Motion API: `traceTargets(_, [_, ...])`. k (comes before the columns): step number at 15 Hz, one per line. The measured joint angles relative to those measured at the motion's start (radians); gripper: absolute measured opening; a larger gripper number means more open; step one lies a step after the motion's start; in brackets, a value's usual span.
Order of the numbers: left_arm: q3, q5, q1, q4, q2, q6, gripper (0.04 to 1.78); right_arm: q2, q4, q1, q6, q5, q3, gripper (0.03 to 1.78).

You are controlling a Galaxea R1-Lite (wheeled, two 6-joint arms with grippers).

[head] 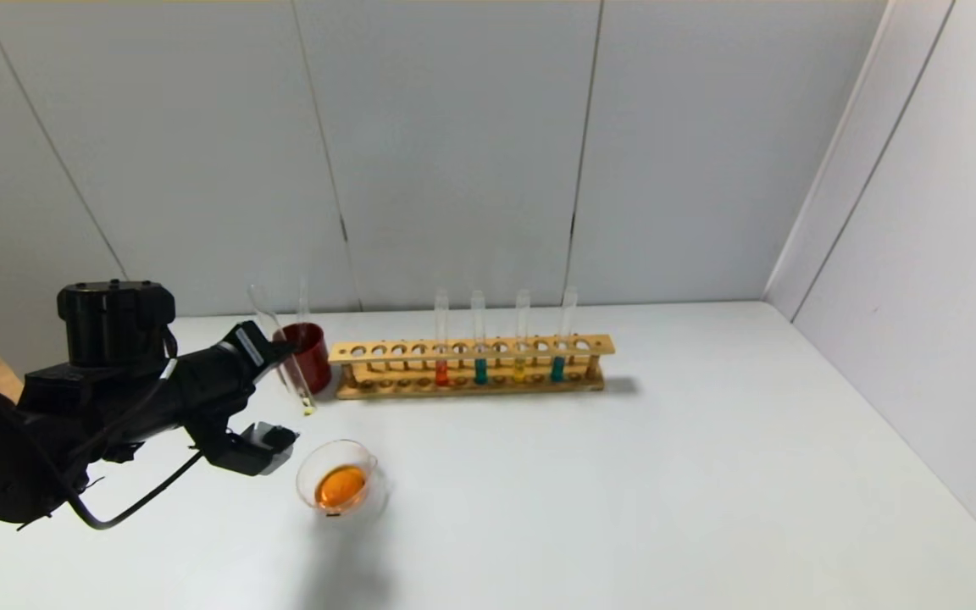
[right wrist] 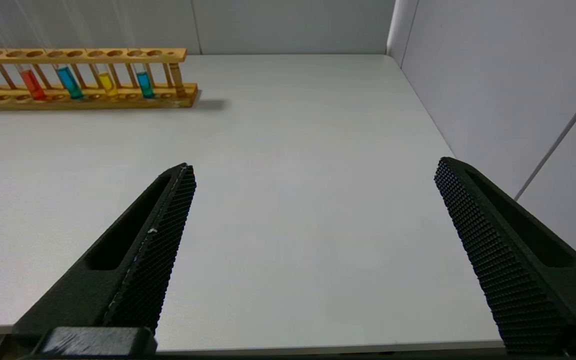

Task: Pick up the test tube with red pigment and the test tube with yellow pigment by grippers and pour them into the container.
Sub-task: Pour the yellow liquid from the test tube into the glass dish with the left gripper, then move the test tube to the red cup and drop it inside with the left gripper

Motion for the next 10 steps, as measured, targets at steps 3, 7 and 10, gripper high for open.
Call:
traceTargets(3, [-0.006, 0.067, -0.004, 0.035, -0.030, -0.264, 0.30, 0.000, 0.000, 0.000, 0.000, 0.000, 0.000, 1.75])
traceTargets(7, [-0.232, 0.204, -0.035, 0.304, -0.114, -0.684, 0.30, 0.000, 0.000, 0.000, 0.000, 0.000, 0.000, 1.75])
traceTargets(10, [-0.552, 0.236, -0.054, 0.669, -0.158, -1.016, 0.30, 0.000, 0.000, 0.000, 0.000, 0.000, 0.000, 1.75])
